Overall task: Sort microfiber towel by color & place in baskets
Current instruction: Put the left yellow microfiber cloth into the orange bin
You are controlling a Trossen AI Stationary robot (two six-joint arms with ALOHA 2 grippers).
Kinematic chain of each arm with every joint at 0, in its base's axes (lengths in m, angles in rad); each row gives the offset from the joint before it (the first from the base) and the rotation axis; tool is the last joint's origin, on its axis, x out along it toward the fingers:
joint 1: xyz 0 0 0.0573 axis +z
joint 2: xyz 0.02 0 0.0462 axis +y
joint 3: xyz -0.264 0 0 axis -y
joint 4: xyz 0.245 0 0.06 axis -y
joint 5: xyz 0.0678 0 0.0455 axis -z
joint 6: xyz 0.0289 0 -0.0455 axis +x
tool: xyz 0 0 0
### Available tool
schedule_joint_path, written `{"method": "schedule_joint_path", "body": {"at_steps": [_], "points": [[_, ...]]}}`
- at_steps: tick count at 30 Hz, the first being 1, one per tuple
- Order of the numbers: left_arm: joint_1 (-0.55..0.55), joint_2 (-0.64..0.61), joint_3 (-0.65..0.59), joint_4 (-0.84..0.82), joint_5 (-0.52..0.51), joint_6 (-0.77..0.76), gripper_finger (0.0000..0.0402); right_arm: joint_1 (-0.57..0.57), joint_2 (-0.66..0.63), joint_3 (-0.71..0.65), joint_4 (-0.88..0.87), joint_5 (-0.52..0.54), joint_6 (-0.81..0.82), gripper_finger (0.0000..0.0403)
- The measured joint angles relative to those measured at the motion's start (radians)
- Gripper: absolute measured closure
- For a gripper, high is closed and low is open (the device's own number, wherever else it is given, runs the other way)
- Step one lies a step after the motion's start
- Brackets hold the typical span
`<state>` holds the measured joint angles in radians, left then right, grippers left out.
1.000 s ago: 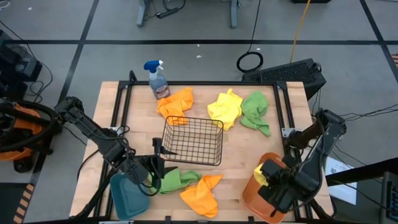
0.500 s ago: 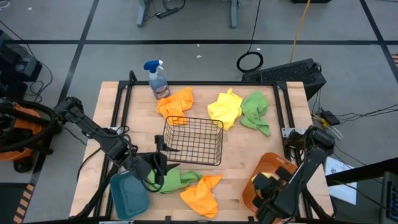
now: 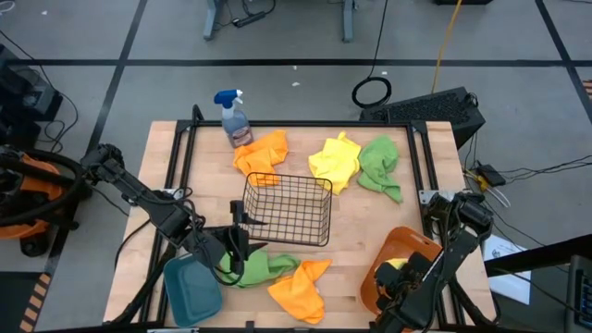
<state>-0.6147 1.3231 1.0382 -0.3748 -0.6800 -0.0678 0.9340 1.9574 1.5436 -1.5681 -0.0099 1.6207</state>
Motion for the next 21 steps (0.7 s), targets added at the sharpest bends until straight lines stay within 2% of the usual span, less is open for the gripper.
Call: {"method": "schedule_joint_path", "body": {"at_steps": [6,12,16,21], "points": [[0.000,0.000,0.000,0.000,0.031,-0.003,0.0152,0.007,-0.033,0.000,0.062,-0.164,0.006,0.0189],[0.000,0.000,0.000,0.002,0.033,-0.005,0.0152,0.017,-0.078,0.002,0.225,-0.176,0.071,0.0162],[0.000,0.000,0.000,0.003,0.033,-0.005,0.0152,0.017,-0.098,0.002,0.242,-0.180,0.111,0.0153],[0.000,0.000,0.000,0.001,0.033,-0.005,0.0152,0.017,-0.115,0.002,0.265,-0.180,0.082,0.0155]]}}
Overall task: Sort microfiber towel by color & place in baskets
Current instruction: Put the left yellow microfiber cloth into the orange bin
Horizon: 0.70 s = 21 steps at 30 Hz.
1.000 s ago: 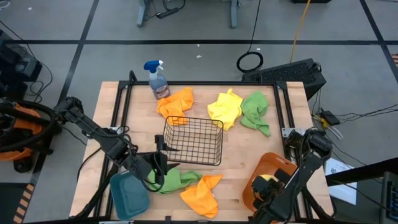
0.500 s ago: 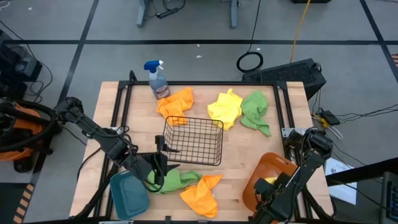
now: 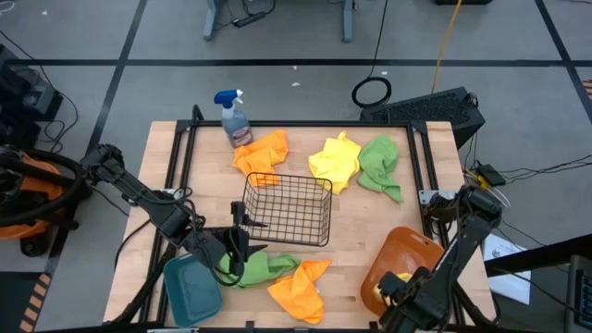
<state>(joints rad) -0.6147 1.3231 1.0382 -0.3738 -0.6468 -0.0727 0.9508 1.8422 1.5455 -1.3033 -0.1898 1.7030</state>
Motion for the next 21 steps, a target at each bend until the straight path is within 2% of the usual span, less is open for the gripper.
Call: {"method": "schedule_joint_path", "body": {"at_steps": [4,8,17,19,21], "points": [[0.000,0.000,0.000,-0.001,0.009,0.000,0.0152,0.000,-0.026,0.000,0.038,0.000,0.011,0.0174],[0.000,0.000,0.000,-0.001,0.010,0.000,0.0152,0.009,-0.046,0.000,0.060,0.025,0.037,0.0217],[0.000,0.051,0.000,-0.001,0.010,0.005,0.0152,0.027,0.005,0.000,0.054,0.093,0.025,0.0384],[0.000,0.068,0.000,-0.001,0.010,0.018,0.0152,0.026,0.025,0.000,0.055,0.095,0.008,0.0395],[0.000,0.077,0.000,-0.002,0.009,0.031,0.0152,0.017,0.042,0.000,0.057,0.088,-0.026,0.0386]]}}
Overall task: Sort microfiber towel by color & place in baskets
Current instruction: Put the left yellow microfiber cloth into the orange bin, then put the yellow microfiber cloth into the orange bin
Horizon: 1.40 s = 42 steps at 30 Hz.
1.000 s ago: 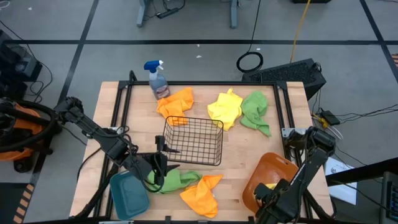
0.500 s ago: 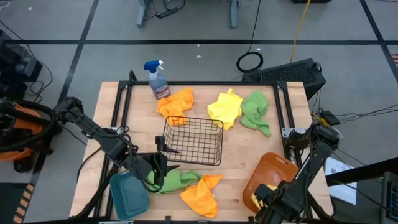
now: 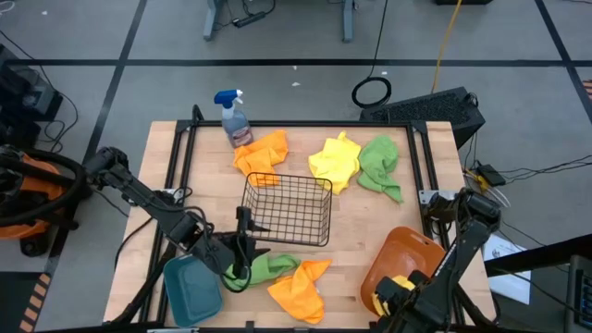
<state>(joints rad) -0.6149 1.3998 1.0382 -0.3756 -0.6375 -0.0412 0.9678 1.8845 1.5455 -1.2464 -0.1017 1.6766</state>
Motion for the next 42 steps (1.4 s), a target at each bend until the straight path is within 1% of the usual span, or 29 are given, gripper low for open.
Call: {"method": "schedule_joint_path", "body": {"at_steps": [3,6,10,14,16,17,19,22,23,24,27,30,35,38,42], "points": [[0.000,0.002,0.000,0.003,0.000,0.004,0.0152,-0.013,-0.003,0.004,0.002,-0.005,-0.018,0.0376],[0.000,0.002,0.000,0.024,0.000,0.031,0.0152,-0.021,-0.017,0.048,-0.052,-0.011,-0.004,0.0378],[0.000,0.002,0.000,0.058,-0.001,0.057,0.0152,-0.022,-0.024,0.153,-0.203,-0.026,0.006,0.0386],[0.000,0.002,0.000,0.051,-0.001,0.055,0.0152,-0.021,-0.024,0.244,-0.306,-0.024,0.039,0.0387],[-0.001,0.002,0.000,0.051,-0.001,0.055,0.0152,-0.022,-0.024,0.267,-0.327,0.017,0.034,0.0387],[-0.001,0.002,0.000,0.051,-0.001,0.055,0.0152,-0.022,-0.024,0.271,-0.326,0.064,0.010,0.0387],[-0.001,0.002,0.000,0.053,-0.001,0.056,0.0152,-0.029,-0.026,0.274,-0.323,0.201,-0.054,0.0387],[-0.001,0.002,0.000,0.054,-0.001,0.056,0.0152,-0.071,-0.027,0.272,-0.323,0.450,-0.141,0.0387],[-0.001,0.002,0.000,0.055,-0.001,0.056,0.0152,-0.093,-0.027,0.267,-0.324,0.507,-0.174,0.0387],[-0.001,0.002,0.000,0.056,-0.001,0.056,0.0152,-0.117,-0.027,0.261,-0.325,0.542,-0.216,0.0387],[-0.001,0.002,0.000,0.056,-0.001,0.056,0.0152,-0.214,-0.027,0.235,-0.325,0.571,-0.369,0.0387],[-0.001,0.002,0.000,0.054,-0.001,0.055,0.0152,-0.325,-0.027,0.215,-0.325,0.580,-0.573,0.0387],[-0.001,0.002,0.000,0.015,-0.001,0.053,0.0152,-0.499,-0.040,0.214,-0.324,0.682,-0.859,0.0387],[-0.001,0.002,0.000,-0.022,-0.002,0.033,0.0152,-0.598,-0.073,0.214,-0.324,0.707,-0.968,0.0387],[-0.001,0.002,0.000,-0.042,-0.002,0.002,0.0152,-0.725,-0.122,0.214,-0.275,0.702,-1.088,0.0386]]}}
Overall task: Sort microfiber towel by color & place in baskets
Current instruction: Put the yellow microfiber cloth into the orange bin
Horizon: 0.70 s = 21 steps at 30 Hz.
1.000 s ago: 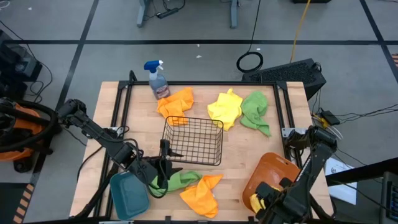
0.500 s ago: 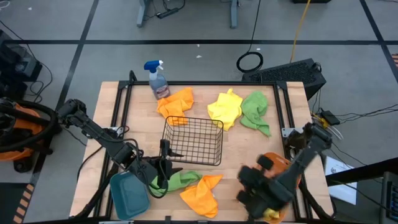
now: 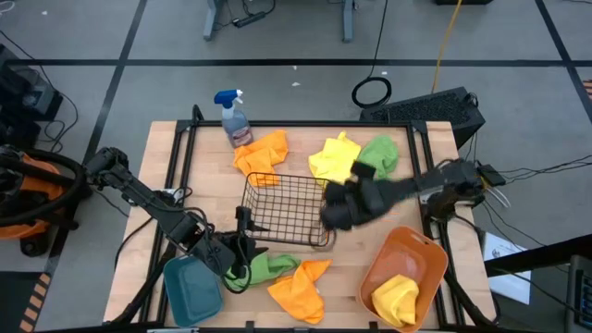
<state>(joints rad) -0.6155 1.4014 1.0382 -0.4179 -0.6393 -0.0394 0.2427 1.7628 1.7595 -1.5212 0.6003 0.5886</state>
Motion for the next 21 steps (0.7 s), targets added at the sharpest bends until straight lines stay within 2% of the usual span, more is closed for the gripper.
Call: {"method": "schedule_joint_path", "body": {"at_steps": [4,9,12,16,21], "points": [[-0.003,0.000,0.000,-0.003,0.000,-0.008,0.0152,-0.110,-0.044,-0.023,0.117,-0.064,-0.132,0.0366],[-0.020,0.000,0.000,-0.004,0.000,-0.008,0.0152,-0.242,-0.136,-0.210,0.329,-0.165,-0.247,0.0314],[-0.028,0.000,0.000,-0.004,0.000,-0.008,0.0152,-0.322,-0.191,-0.373,0.461,-0.191,-0.230,0.0285],[-0.029,0.000,0.000,-0.001,0.000,-0.009,0.0152,-0.415,-0.220,-0.540,0.606,-0.191,-0.097,0.0261],[-0.028,0.000,0.000,0.022,0.000,-0.016,0.0152,-0.464,-0.220,-0.670,0.736,-0.273,-0.188,0.0242]]}}
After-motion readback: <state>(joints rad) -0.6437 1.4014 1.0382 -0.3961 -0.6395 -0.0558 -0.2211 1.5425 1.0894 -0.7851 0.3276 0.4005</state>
